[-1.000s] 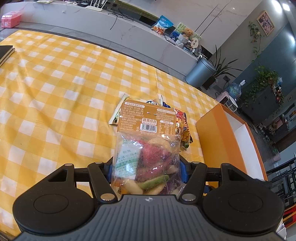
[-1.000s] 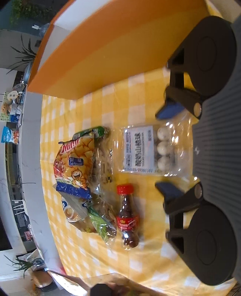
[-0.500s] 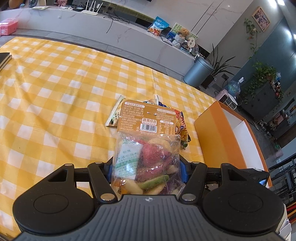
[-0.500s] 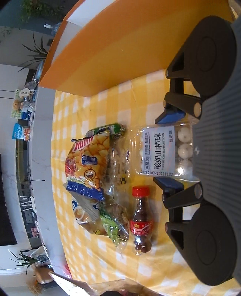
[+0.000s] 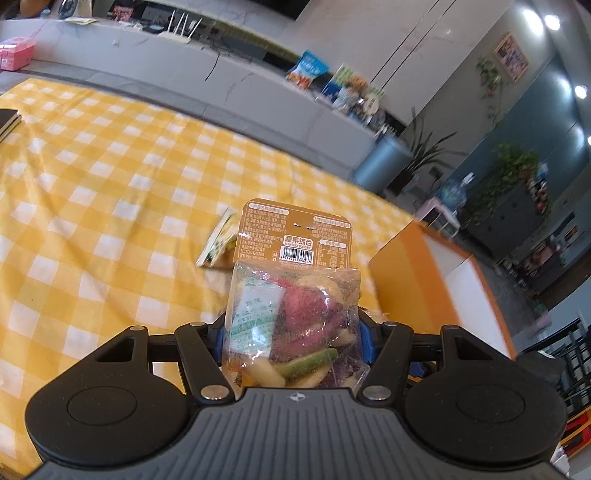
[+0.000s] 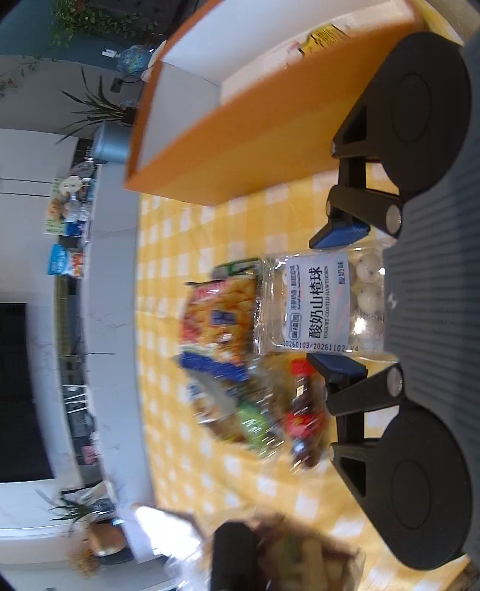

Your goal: Organize snacks

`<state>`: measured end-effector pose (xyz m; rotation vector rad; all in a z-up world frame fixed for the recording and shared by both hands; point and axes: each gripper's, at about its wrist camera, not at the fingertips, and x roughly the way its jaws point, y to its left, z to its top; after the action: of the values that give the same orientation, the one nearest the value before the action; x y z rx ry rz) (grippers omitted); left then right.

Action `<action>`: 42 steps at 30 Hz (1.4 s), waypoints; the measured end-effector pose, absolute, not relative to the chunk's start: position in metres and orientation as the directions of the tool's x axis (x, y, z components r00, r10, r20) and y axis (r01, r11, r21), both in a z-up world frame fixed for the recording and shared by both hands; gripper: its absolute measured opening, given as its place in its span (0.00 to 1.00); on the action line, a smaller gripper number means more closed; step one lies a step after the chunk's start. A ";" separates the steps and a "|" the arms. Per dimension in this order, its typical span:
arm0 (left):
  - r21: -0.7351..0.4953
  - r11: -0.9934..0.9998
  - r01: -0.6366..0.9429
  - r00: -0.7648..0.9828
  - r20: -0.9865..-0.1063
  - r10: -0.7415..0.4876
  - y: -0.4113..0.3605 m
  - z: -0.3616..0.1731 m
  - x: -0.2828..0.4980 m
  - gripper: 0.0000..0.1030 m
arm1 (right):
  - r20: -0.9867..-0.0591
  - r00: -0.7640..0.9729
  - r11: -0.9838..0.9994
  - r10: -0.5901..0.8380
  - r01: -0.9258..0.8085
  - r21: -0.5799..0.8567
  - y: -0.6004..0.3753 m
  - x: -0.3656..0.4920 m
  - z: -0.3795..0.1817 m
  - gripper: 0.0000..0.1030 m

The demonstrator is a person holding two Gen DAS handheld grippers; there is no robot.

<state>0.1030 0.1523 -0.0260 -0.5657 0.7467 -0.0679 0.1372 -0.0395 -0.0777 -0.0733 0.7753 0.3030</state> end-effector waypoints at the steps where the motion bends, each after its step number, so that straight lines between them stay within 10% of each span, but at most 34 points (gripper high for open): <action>1: -0.520 0.845 -0.128 0.749 -0.609 -0.261 0.152 -0.023 0.101 0.69 | -0.684 0.684 0.954 0.255 -0.295 0.061 -0.043 0.135 -0.069 0.56; 11: -0.541 0.841 -0.011 0.767 -0.545 -0.340 0.117 0.012 0.109 0.69 | -0.520 0.799 0.952 0.303 -0.274 0.134 -0.122 0.134 0.014 0.56; 42: -0.424 0.891 0.163 0.625 -0.655 -0.425 -0.005 0.029 0.158 0.69 | -0.745 0.665 0.974 -0.042 -0.140 -0.179 -0.254 0.189 -0.069 0.57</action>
<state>0.1584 -0.0054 0.0286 -0.3413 0.8324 -0.3449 0.1886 -0.2536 -0.0694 -0.2294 0.8431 0.0557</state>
